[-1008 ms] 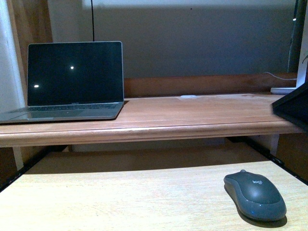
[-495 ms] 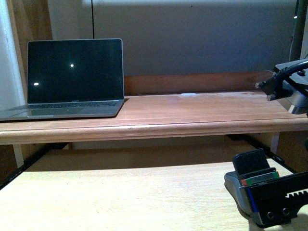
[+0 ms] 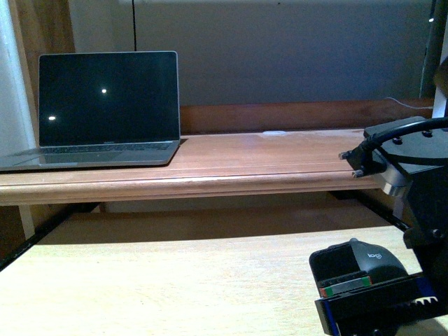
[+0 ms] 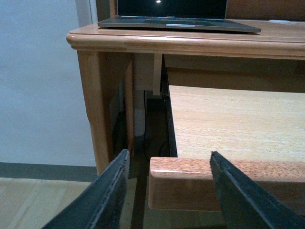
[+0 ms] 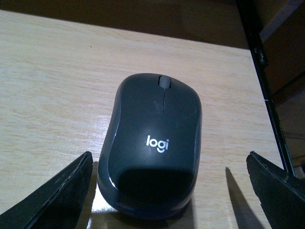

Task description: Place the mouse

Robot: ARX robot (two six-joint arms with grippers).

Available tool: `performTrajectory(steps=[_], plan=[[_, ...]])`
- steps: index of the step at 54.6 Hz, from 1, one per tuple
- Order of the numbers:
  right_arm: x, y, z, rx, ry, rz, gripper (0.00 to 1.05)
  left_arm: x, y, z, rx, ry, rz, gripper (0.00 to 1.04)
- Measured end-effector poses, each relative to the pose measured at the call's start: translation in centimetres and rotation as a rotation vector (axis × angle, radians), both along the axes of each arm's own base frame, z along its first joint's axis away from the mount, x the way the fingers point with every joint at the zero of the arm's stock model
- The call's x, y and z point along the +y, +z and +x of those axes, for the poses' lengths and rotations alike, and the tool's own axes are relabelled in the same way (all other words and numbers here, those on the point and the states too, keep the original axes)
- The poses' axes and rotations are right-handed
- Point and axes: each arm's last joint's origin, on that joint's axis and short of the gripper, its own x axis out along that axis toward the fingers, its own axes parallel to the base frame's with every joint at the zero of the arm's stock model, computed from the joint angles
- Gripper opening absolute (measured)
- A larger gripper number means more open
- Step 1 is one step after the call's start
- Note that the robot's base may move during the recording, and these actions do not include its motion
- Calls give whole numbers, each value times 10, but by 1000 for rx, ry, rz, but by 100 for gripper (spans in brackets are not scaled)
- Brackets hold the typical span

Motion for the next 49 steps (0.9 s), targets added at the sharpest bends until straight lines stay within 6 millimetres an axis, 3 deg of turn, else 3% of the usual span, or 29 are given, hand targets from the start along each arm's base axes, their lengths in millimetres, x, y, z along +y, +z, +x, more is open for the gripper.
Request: performTrajectory(steps=[16,28,32,39,49], plan=[[13,-5,13,7,-20,-27,97,0,0,0,0,0,0,98],[19,-9,21,15,-42,-32,96,0,0,0,0,0,2,97],[20,-9,22,16,-43,-30,88,0,0,0,0,0,2,97],[20,-9,23,16,-47,-25,63,0,0,0,0,0,2,97],[16,-1,20,2,-50,-5,56,0,0,0,0,0,2,97]])
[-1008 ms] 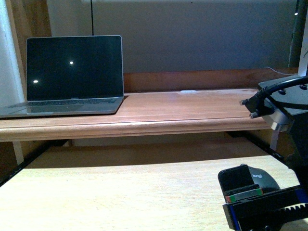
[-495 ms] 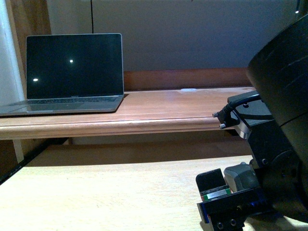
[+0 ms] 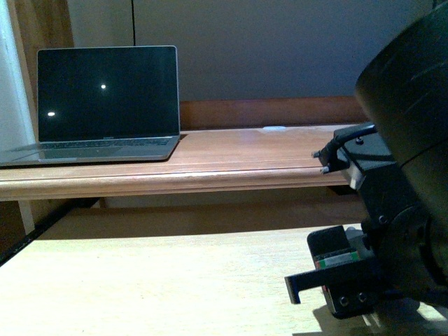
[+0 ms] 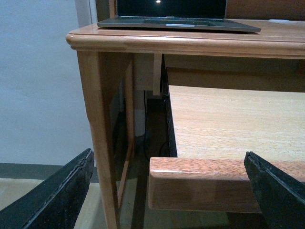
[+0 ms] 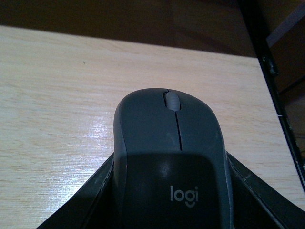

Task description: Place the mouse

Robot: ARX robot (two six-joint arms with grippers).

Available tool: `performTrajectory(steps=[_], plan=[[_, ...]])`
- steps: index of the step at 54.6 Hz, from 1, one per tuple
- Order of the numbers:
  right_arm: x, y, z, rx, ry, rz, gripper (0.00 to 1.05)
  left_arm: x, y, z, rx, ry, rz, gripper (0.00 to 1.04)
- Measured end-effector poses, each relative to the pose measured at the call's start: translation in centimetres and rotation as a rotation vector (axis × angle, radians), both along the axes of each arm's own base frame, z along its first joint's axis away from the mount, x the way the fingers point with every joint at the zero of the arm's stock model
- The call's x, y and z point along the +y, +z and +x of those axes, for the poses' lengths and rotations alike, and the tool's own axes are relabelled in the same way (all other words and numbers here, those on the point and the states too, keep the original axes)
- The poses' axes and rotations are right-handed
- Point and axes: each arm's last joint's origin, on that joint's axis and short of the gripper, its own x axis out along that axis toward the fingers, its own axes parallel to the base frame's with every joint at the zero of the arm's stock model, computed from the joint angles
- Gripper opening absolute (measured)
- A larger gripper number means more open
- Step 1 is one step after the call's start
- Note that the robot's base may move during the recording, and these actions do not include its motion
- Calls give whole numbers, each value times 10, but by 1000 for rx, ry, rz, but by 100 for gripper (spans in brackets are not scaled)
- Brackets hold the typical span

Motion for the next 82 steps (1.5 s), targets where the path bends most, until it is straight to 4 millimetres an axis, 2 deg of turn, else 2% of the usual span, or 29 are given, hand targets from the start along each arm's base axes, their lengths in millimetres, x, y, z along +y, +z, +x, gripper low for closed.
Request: performTrajectory(steps=[7,14,24,29,33,39,41,46,50,56,62,70,74,82], plan=[[-5,15,-7,-15,4,42,56,0,0,0,0,0,0,97],[-11,42,-14,-52,-4,118,56,0,0,0,0,0,0,97],[-3,84,-8,-132,2,190,56,0,0,0,0,0,0,97],[14,109,7,-180,11,211,56,0,0,0,0,0,0,97],[26,120,19,-192,18,217,56,0,0,0,0,0,0,97],[65,137,59,-207,18,209,56,0,0,0,0,0,0,97],[79,138,76,-213,6,195,55,0,0,0,0,0,0,97],[96,136,97,-216,-8,168,55,0,0,0,0,0,0,97],[114,127,125,-196,-39,134,55,0,0,0,0,0,0,97],[125,117,146,-186,-69,104,55,0,0,0,0,0,0,97],[133,99,168,-177,-106,54,55,0,0,0,0,0,0,97],[135,77,185,-168,-134,7,55,0,0,0,0,0,0,97],[135,75,189,-175,-130,11,55,0,0,0,0,0,0,97],[137,75,191,-189,-84,44,75,0,0,0,0,0,0,97]])
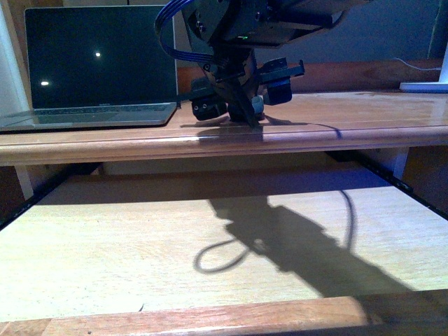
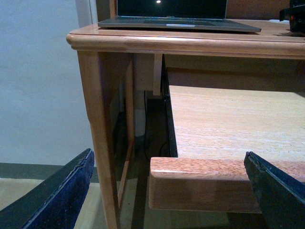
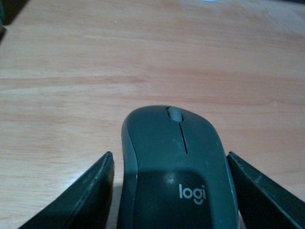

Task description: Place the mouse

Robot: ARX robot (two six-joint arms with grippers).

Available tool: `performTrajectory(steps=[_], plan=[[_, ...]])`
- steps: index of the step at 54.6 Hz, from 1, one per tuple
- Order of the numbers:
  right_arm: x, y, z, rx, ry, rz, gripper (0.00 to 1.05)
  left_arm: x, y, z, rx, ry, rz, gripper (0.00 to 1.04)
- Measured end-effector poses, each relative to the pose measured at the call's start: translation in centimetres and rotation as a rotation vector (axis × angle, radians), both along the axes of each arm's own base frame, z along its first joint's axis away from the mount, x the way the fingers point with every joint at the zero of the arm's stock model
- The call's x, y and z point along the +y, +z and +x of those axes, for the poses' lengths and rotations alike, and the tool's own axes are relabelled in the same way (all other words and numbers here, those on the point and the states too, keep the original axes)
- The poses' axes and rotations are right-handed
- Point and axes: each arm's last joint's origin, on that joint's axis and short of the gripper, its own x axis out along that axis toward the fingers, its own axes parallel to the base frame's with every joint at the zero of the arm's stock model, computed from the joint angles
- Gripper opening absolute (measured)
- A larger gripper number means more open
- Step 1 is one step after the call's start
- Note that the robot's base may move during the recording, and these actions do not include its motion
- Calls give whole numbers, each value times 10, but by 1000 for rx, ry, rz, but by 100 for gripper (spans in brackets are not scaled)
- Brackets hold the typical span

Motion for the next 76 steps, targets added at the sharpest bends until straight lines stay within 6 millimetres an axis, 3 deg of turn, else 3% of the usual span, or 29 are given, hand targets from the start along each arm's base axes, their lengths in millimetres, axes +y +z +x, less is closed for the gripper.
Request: performTrajectory(steps=[9,14,20,26,30,35,41,46,51,60,76], plan=[[-4,-2,1,-45,30,78,96,0,0,0,0,0,0,97],[-14,4,-1,-79,51,141,98,0,0,0,0,0,0,97],[-51,36,-16,-174,94,247,97,0,0,0,0,0,0,97],[-97,76,-47,-310,176,306,97,0,0,0,0,0,0,97],[-127,92,-73,-373,245,312,97,0,0,0,0,0,0,97],[-157,94,-101,-398,320,293,97,0,0,0,0,0,0,97],[-190,70,-133,-354,420,253,97,0,0,0,0,0,0,97],[-225,18,-163,-221,520,224,97,0,0,0,0,0,0,97],[-248,-15,-191,-141,574,208,97,0,0,0,0,0,0,97],[-269,-46,-238,-104,765,191,97,0,0,0,0,0,0,97],[-281,-81,-274,56,949,175,97,0,0,0,0,0,0,97]])
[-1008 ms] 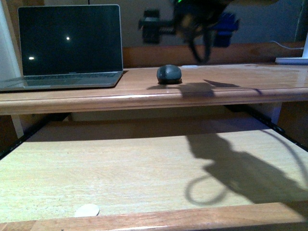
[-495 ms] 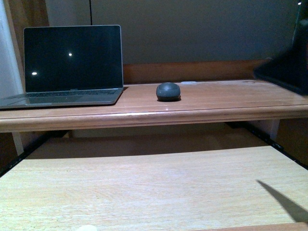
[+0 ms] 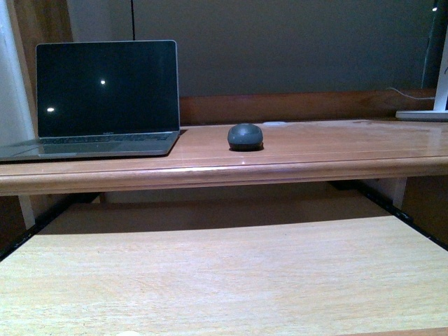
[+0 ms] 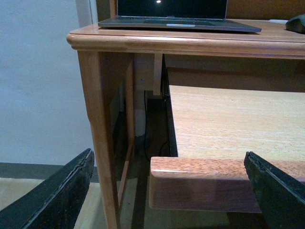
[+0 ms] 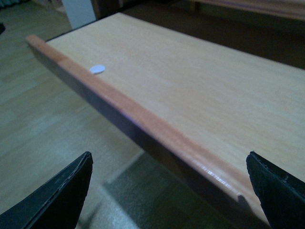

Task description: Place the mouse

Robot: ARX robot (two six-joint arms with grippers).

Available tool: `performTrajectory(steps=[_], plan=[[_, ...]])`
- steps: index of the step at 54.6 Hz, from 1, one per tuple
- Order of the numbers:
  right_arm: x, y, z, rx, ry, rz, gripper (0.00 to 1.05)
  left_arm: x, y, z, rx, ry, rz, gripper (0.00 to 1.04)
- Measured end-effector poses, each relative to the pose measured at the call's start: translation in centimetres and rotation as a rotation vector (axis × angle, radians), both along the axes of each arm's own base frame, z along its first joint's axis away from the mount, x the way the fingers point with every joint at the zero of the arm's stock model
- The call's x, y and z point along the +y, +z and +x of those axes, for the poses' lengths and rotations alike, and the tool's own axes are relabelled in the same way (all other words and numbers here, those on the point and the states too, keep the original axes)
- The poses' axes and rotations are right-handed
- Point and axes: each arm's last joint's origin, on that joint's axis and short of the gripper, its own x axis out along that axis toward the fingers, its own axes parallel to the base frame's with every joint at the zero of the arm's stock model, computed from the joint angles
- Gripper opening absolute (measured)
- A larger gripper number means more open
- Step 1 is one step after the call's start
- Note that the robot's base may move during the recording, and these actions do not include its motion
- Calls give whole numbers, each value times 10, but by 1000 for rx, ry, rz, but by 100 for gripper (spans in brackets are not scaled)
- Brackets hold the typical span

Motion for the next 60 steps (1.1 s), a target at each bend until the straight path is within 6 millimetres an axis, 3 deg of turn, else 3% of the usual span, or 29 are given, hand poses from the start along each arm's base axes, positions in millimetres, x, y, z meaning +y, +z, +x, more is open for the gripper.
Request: performTrajectory(steps=[12,30,46,60], plan=[[11,-27,-10,-8,79,-126,97,0,0,0,0,0,0,97],[28,-41,-6,-45,109,-189,97,0,0,0,0,0,0,97],[56,-53,13,-94,65,-218,97,0,0,0,0,0,0,97],[106,-50,52,-158,-46,-210,97,0,0,0,0,0,0,97]])
